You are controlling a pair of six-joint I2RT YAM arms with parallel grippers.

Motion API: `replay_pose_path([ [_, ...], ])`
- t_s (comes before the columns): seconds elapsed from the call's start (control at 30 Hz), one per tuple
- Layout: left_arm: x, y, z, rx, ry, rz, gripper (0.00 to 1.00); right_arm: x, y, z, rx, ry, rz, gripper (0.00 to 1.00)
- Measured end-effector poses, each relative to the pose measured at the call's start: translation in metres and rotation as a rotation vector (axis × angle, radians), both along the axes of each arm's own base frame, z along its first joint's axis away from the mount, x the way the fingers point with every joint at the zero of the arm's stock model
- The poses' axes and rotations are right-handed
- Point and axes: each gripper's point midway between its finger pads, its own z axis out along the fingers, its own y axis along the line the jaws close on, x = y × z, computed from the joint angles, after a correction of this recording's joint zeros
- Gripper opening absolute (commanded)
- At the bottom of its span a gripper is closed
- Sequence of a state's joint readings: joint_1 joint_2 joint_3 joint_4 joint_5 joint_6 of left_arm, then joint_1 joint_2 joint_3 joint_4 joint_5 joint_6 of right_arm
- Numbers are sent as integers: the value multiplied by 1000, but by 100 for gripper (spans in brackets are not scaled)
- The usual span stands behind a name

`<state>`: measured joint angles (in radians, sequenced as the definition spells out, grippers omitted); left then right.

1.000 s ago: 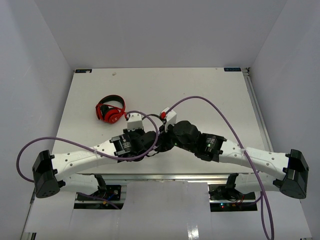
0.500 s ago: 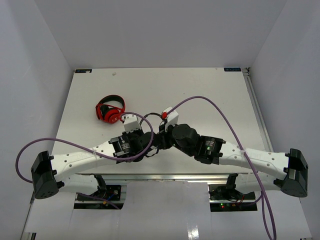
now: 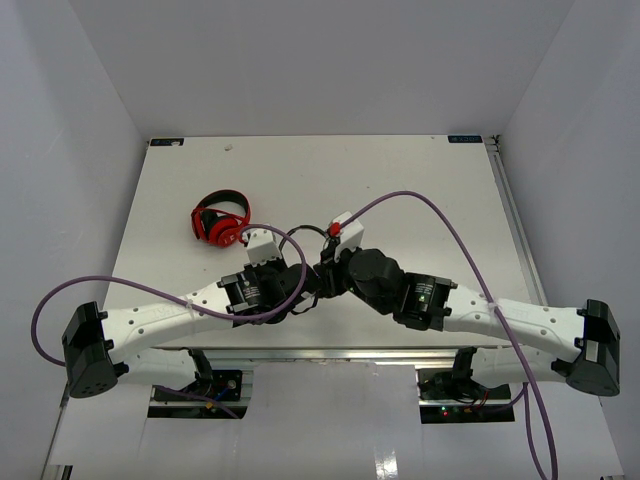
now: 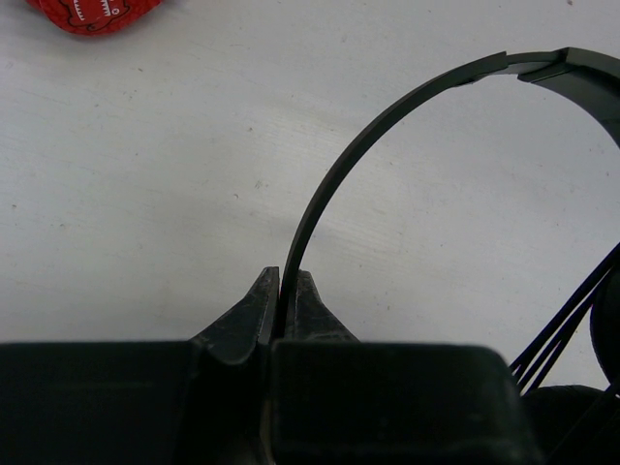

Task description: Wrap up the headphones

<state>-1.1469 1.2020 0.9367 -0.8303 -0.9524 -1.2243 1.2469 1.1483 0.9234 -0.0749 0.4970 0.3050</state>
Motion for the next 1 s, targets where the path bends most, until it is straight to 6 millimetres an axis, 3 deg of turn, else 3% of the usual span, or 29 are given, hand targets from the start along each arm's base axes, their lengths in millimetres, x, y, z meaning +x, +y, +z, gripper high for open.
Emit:
replay_pose_path([
  [0.4, -1, 2, 2, -2, -2, 1, 0, -4, -5, 15, 38, -13, 7, 34],
  [1.0, -1, 2, 2, -1, -2, 1, 0, -11, -11, 17, 50, -17, 20, 36],
])
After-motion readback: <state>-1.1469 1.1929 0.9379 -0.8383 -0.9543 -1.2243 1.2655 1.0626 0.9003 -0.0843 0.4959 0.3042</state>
